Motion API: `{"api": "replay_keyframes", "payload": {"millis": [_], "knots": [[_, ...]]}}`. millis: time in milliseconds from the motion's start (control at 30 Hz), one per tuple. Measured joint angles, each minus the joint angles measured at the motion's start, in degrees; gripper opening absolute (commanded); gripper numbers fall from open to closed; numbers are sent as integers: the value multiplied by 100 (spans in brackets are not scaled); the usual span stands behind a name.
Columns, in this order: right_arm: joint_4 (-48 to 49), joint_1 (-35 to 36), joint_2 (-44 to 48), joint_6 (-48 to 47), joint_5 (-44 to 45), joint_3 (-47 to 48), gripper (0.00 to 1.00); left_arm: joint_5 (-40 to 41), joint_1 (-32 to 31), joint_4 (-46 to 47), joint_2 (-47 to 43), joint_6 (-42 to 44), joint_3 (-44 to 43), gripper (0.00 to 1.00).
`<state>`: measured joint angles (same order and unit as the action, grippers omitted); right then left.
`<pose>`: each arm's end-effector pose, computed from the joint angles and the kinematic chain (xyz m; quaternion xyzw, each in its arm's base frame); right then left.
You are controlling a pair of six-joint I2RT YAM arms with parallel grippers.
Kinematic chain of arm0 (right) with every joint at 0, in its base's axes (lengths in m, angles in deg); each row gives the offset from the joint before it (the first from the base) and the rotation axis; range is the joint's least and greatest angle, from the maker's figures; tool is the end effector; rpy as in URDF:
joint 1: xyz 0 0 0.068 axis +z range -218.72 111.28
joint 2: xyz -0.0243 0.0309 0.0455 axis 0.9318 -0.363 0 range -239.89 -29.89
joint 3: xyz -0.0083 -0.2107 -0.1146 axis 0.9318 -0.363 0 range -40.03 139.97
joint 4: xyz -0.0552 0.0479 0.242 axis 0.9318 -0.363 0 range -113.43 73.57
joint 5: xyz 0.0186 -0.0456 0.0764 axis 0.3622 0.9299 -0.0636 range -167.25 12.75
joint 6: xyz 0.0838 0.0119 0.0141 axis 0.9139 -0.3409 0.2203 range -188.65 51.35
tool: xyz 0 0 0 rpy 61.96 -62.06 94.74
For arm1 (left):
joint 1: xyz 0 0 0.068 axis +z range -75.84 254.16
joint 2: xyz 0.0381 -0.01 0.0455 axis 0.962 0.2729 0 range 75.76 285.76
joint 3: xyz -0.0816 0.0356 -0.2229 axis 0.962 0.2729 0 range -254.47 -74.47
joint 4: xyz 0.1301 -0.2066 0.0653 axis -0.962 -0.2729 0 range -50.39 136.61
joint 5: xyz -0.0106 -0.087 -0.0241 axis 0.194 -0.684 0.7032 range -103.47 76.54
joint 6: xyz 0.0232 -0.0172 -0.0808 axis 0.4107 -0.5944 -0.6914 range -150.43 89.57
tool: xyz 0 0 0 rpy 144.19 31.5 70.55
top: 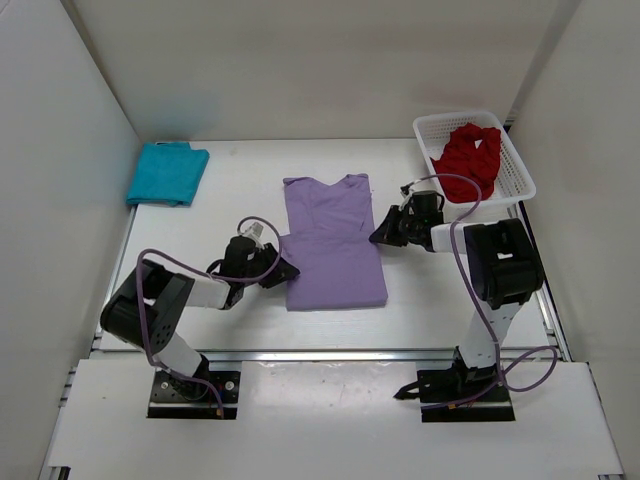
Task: Fold and stack the t-shirts
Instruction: Grab one side of the 2/3 rectangular tshirt with both arms
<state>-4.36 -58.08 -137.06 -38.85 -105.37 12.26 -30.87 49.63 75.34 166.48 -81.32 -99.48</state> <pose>0.3627 0.1044 0.0793 0.0521 0.8927 0.3431 0.2874 0.2555 -0.1415 0.0654 -0.1359 0.8766 -0.3771 0.2663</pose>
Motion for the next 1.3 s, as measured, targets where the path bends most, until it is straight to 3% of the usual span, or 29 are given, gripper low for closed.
{"api": "replay_keyframes", "payload": {"millis": [67,200,333,533,700,800,900,1100,1233,1300], "knots": [[-4,0,28,15,-4,-17,0,-2,20,-24,-179,-17,98,39],[-101,61,568,83,136,-352,18,131,-63,-407,-970,120,166,43],[-142,258,1825,210,396,-1025,36,413,-337,-1021,-1906,431,175,46],[-59,695,3650,372,776,-2664,45,737,-472,-1797,-2806,767,798,57],[-365,660,4529,448,1071,-3821,52,796,-492,-2041,-2857,835,1180,67],[-256,645,4673,472,1045,-3956,47,802,-649,-1834,-2684,833,1147,65],[-83,673,4489,470,981,-3954,37,802,-872,-1631,-2380,800,1058,56],[7,750,4332,520,789,-3954,36,811,-981,-1561,-2260,723,1060,48],[66,802,4218,595,675,-3954,27,822,-1049,-1526,-2184,673,1058,40],[79,859,4177,621,643,-3954,16,822,-1086,-1515,-2138,680,1056,28]]}}
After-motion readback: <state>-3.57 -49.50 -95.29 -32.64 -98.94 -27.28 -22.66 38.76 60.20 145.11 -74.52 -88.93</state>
